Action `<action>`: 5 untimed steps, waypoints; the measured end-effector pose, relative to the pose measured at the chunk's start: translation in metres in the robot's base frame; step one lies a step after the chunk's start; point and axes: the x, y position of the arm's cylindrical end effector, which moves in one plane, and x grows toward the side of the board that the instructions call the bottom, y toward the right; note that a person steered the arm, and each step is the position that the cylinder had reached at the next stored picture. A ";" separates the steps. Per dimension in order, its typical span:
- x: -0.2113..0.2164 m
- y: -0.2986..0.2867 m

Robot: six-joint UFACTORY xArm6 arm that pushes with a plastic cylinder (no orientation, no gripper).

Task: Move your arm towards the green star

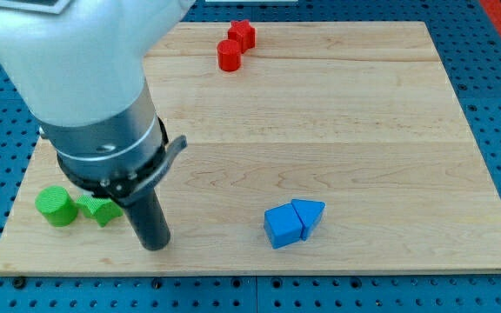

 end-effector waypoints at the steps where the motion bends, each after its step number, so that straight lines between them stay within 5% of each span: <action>1: -0.031 -0.013; 5: -0.079 -0.012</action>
